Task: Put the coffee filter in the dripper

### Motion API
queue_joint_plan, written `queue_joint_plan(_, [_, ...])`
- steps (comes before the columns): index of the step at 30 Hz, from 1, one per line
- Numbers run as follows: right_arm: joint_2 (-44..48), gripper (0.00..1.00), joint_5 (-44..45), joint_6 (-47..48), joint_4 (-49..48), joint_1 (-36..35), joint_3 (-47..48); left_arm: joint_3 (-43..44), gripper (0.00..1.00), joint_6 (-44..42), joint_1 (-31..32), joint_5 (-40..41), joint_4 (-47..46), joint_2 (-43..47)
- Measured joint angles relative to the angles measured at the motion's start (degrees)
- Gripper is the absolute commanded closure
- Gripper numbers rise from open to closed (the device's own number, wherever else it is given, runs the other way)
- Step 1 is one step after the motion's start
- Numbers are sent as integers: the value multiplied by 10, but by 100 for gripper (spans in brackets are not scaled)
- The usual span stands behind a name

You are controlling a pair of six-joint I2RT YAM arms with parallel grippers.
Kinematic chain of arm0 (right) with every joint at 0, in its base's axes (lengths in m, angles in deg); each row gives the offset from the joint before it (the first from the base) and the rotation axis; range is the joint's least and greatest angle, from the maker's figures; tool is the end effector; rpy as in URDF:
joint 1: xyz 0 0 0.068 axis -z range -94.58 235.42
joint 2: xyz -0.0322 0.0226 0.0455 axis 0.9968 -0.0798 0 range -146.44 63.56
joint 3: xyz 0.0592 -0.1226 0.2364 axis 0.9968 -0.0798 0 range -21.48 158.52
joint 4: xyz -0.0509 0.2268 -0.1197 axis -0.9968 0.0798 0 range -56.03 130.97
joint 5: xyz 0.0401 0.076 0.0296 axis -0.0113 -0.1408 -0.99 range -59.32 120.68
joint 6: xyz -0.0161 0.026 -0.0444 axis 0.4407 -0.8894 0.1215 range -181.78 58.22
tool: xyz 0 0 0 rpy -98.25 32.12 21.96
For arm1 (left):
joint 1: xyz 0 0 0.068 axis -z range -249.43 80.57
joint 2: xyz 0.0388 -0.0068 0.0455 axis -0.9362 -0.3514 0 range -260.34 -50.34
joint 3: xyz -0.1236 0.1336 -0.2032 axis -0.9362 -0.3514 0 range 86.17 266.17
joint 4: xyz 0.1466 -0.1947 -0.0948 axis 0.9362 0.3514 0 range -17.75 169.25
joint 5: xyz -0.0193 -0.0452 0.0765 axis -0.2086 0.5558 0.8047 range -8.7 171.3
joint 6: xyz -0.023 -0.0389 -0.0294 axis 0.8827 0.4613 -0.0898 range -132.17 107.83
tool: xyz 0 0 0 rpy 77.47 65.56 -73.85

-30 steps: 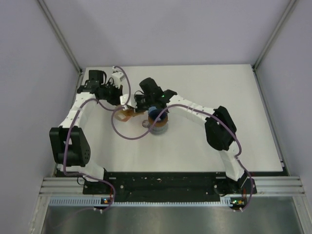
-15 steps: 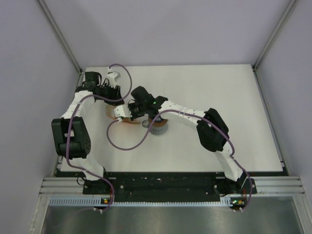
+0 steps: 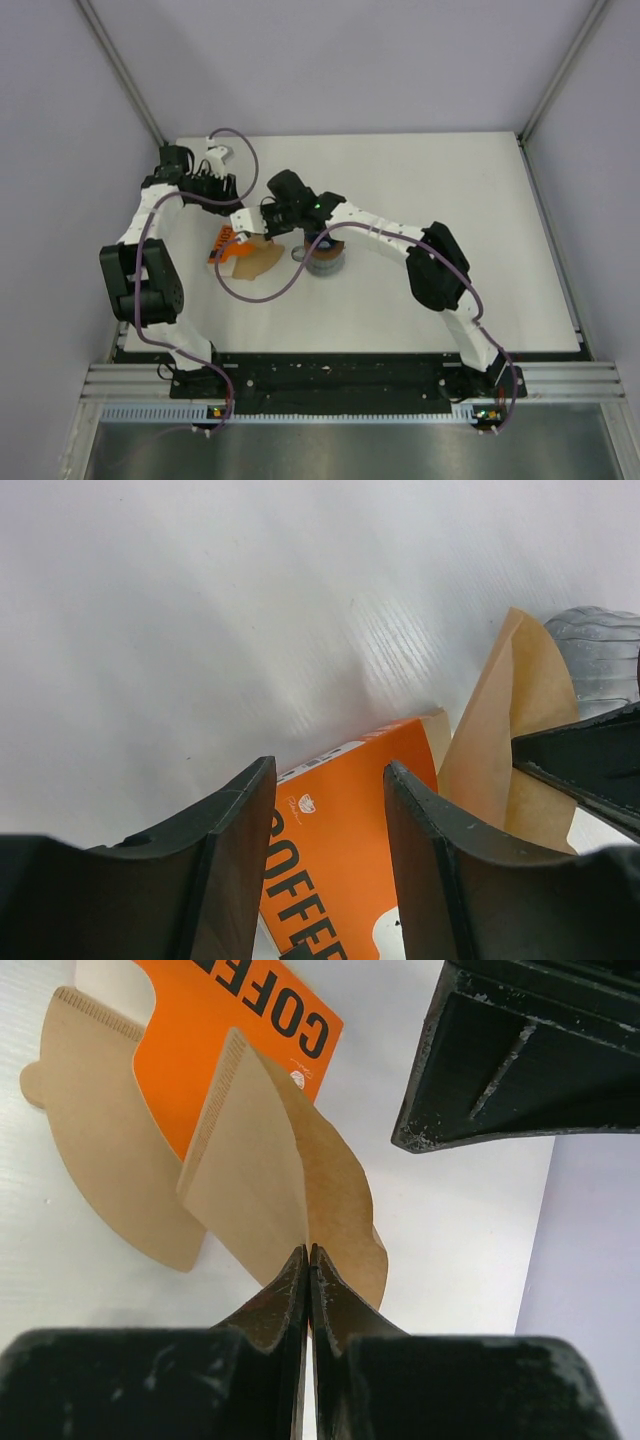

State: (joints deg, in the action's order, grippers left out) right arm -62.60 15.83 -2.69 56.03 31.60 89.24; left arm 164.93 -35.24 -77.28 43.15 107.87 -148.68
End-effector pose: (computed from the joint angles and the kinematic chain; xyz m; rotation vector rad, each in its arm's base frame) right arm 0.2960 0.4202 0.2531 -1.9167 1.1007 0.2374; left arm 0.3671 0.0284 0.2653 0.5586 2.2760 -0.5820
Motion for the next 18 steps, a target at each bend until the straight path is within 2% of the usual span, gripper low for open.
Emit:
queue_joint_plan(4, [17, 100, -2, -3, -1, 0, -13, 12, 43, 11, 0, 9, 14, 1])
queue_joint_plan(5, [26, 100, -2, -2, -1, 0, -23, 22, 39, 17, 0, 12, 21, 1])
queue_joint_plan(8, [73, 100, -1, 7, -2, 0, -61, 71, 37, 37, 0, 12, 45, 1])
queue_joint_plan(11, [123, 100, -1, 21, -7, 0, -89, 122, 27, 55, 0, -3, 61, 6])
queue_joint_plan(12, [143, 100, 0, 25, -13, 0, -100, 138, 20, 61, 0, -14, 66, 12])
queue_joint_plan(18, [247, 100, 7, 50, -28, 0, -155, 170, 18, 73, 17, -69, 113, 80])
